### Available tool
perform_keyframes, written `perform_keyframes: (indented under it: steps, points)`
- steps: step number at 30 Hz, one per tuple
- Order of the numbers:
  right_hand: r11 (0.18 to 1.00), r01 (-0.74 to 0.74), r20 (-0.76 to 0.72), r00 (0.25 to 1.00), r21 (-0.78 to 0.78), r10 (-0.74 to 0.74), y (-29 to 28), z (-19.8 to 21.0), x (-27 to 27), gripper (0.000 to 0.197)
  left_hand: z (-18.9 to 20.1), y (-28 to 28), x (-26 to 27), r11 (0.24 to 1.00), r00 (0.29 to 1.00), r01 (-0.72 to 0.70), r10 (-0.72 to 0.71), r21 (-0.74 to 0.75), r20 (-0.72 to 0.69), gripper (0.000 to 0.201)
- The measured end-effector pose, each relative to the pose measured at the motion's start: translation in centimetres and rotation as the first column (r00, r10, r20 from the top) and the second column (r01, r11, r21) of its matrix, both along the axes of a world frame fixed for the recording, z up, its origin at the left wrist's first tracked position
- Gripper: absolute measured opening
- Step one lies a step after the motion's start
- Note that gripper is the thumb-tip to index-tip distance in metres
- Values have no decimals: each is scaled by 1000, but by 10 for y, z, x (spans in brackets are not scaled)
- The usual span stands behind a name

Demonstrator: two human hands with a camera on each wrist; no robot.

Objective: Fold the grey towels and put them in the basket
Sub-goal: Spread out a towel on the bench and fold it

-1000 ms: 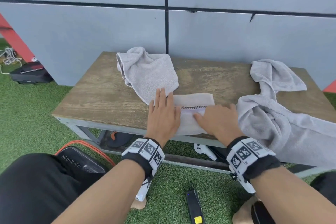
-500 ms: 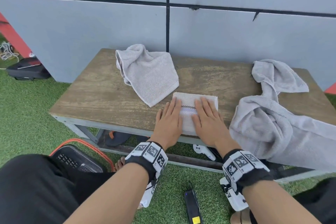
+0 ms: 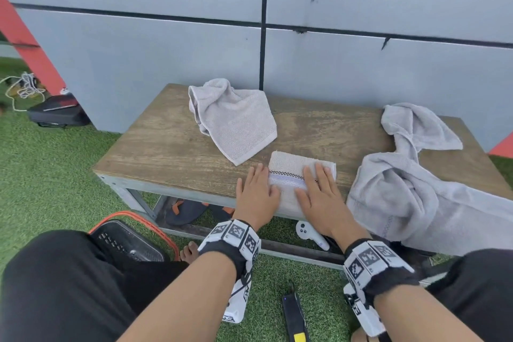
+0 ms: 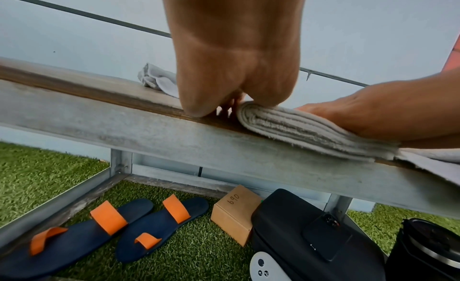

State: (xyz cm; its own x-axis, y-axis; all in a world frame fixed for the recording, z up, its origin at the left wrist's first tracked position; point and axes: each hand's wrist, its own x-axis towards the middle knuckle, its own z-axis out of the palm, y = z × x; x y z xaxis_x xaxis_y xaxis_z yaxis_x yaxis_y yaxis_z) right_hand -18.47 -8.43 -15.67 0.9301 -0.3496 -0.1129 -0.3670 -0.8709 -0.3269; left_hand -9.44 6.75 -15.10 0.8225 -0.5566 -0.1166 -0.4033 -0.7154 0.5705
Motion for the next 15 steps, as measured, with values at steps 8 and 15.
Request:
perform_keyframes:
  steps: [8, 15]
  points:
    - [997, -7, -106, 994, 78, 15, -3, 20, -11, 67, 14, 5, -4, 996, 999, 0, 3, 92, -39, 58]
    - [991, 48, -146, 989, 128, -29, -5, 28, -1, 66, 16, 2, -2, 995, 998, -17, 23, 100, -56, 57]
